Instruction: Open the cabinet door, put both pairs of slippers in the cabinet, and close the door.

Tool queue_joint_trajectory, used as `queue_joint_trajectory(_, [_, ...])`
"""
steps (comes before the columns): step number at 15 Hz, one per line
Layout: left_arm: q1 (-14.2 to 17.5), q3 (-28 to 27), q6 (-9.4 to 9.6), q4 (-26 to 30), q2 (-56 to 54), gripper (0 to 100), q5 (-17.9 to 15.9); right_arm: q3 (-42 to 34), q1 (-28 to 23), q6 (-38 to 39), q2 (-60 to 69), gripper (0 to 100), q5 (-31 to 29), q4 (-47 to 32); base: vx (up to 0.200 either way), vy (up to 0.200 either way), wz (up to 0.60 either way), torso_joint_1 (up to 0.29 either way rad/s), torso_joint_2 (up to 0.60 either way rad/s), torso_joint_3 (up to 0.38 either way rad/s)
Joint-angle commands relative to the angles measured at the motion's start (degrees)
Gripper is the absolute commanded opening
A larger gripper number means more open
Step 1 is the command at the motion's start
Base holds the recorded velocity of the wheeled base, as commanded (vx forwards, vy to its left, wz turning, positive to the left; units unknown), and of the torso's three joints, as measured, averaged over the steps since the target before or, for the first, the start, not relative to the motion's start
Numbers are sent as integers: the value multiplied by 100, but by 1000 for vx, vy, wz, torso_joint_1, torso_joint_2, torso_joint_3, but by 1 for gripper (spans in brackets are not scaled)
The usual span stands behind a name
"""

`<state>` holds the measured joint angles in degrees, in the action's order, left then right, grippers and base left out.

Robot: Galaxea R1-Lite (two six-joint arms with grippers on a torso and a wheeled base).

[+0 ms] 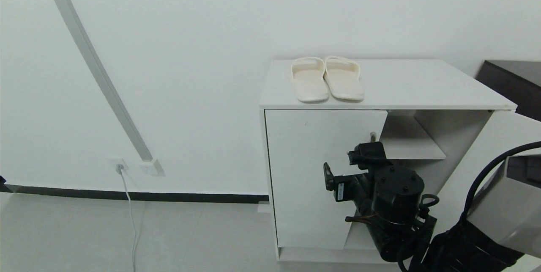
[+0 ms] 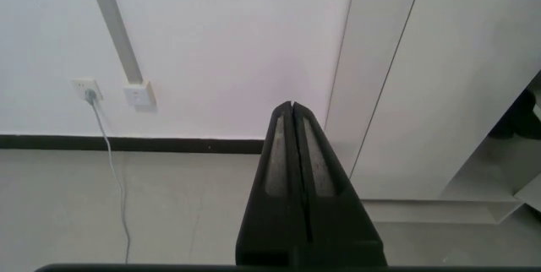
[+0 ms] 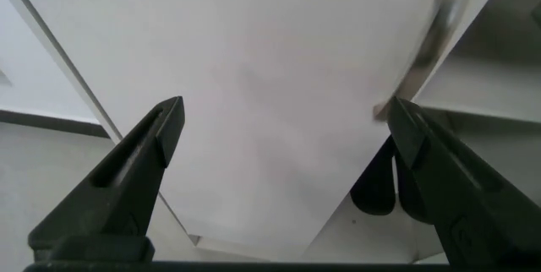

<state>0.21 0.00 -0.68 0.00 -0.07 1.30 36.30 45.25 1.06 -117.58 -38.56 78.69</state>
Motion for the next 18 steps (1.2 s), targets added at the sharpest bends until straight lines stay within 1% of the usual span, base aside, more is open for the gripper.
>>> queue_joint_trajectory(1, [-3,0,-2,0,7,0,1,8,1,-1,-2,100,15,6,0,0,0,198,-510,-315])
queue_joint_trajectory(7, [-3,0,-2,0,7,0,1,61,-43,-9,68,100,50,-20,0,0,0,219,-530,-315])
queue_joint_trajectory(13, [-3,0,-2,0,7,0,1,35,-16,-9,112,100,50,-20,0,0,0,261,-586,-329])
queue_joint_trajectory(18, [-3,0,-2,0,7,0,1,-106,-16,-53,139,100,50,32,0,0,0,202,-435,-243])
